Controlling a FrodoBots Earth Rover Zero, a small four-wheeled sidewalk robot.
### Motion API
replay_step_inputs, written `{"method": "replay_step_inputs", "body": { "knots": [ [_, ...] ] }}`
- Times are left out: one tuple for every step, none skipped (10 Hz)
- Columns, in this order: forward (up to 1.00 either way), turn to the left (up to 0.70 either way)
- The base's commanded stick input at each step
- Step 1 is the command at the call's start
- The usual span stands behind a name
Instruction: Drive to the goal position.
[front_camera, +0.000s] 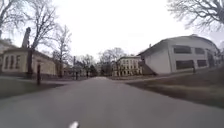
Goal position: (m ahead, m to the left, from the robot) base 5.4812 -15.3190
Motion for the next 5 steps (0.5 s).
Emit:
{"method": "replay_step_inputs", "body": {
  "knots": [
    [1.00, 0.00],
    [1.00, 0.00],
    [1.00, 0.00],
    [1.00, 0.00],
    [1.00, 0.00]
  ]
}}
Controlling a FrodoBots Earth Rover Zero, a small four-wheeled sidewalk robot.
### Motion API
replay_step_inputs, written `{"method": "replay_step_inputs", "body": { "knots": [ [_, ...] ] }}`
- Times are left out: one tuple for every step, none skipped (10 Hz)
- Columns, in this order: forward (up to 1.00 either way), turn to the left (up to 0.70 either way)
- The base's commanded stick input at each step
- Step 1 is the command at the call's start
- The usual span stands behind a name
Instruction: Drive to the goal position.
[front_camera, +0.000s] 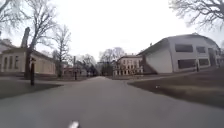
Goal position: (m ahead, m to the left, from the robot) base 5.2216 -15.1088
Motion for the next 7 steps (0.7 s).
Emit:
{"method": "replay_step_inputs", "body": {
  "knots": [
    [1.00, 0.00],
    [1.00, 0.00],
    [1.00, 0.00],
    [1.00, 0.00],
    [1.00, 0.00],
    [1.00, 0.00],
    [1.00, 0.00]
  ]
}}
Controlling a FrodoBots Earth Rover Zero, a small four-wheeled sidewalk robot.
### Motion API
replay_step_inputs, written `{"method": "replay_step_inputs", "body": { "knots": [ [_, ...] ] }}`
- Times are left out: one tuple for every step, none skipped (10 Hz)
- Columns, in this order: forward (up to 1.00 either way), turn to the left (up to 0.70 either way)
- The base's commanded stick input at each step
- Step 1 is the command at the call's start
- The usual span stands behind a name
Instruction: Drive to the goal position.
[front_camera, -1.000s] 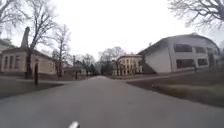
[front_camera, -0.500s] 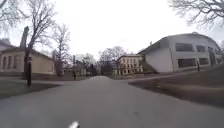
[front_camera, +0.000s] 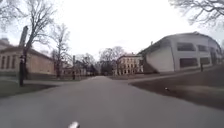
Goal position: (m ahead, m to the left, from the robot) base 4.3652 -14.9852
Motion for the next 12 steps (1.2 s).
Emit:
{"method": "replay_step_inputs", "body": {
  "knots": [
    [1.00, 0.00],
    [1.00, 0.00],
    [1.00, 0.00],
    [1.00, 0.00],
    [1.00, 0.00],
    [1.00, 0.00],
    [1.00, 0.00],
    [1.00, 0.00],
    [1.00, 0.00],
    [1.00, 0.00],
    [1.00, 0.00],
    [1.00, 0.00]
  ]
}}
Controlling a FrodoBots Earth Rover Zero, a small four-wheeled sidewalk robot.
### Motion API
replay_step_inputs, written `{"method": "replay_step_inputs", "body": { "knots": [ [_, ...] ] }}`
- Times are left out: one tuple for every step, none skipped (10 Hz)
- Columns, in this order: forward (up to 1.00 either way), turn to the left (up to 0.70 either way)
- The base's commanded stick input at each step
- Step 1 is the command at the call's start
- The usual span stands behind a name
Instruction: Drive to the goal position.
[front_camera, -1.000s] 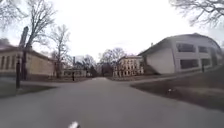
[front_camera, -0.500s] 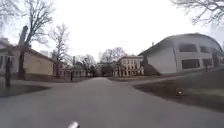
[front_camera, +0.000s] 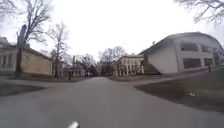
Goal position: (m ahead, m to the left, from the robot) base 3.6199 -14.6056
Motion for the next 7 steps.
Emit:
{"method": "replay_step_inputs", "body": {
  "knots": [
    [1.00, 0.00],
    [1.00, 0.00],
    [1.00, 0.00],
    [1.00, 0.00],
    [1.00, -0.01],
    [1.00, -0.08],
    [1.00, -0.16]
  ]
}}
